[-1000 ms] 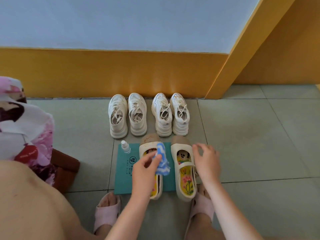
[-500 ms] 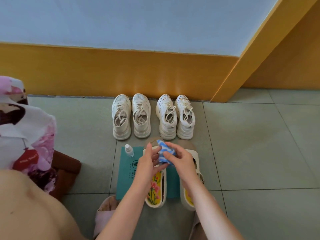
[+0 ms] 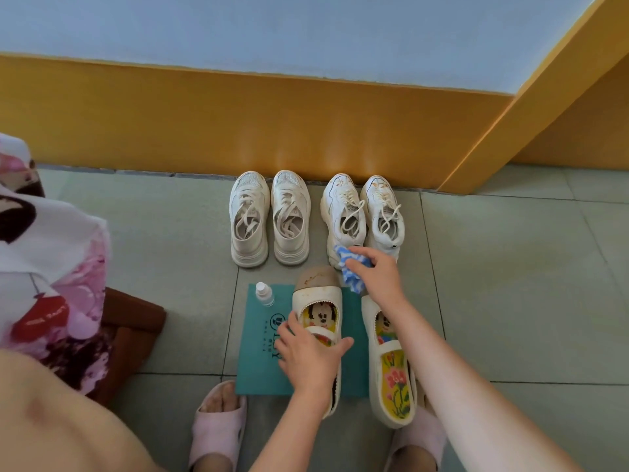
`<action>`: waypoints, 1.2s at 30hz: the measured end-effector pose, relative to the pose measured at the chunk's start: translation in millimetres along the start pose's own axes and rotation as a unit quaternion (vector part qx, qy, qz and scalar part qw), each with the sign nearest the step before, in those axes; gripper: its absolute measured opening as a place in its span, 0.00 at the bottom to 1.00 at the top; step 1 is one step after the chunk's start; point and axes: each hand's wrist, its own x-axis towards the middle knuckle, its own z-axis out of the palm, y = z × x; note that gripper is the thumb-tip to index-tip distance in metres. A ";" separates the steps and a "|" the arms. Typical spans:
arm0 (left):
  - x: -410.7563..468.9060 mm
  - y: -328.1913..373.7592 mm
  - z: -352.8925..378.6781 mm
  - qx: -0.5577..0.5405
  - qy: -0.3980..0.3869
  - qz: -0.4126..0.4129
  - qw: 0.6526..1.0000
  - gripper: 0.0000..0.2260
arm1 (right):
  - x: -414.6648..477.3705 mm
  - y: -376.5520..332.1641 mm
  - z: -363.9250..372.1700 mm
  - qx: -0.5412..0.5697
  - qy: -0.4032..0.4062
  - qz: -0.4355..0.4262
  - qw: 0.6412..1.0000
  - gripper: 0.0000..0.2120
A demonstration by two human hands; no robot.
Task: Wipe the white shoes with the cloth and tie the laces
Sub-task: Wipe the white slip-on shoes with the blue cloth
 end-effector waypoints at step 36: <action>15.7 -40.0 -1.6 -0.160 0.055 0.066 0.983 0.34 | -82.0 39.3 49.2 -0.058 0.055 0.027 0.996 0.14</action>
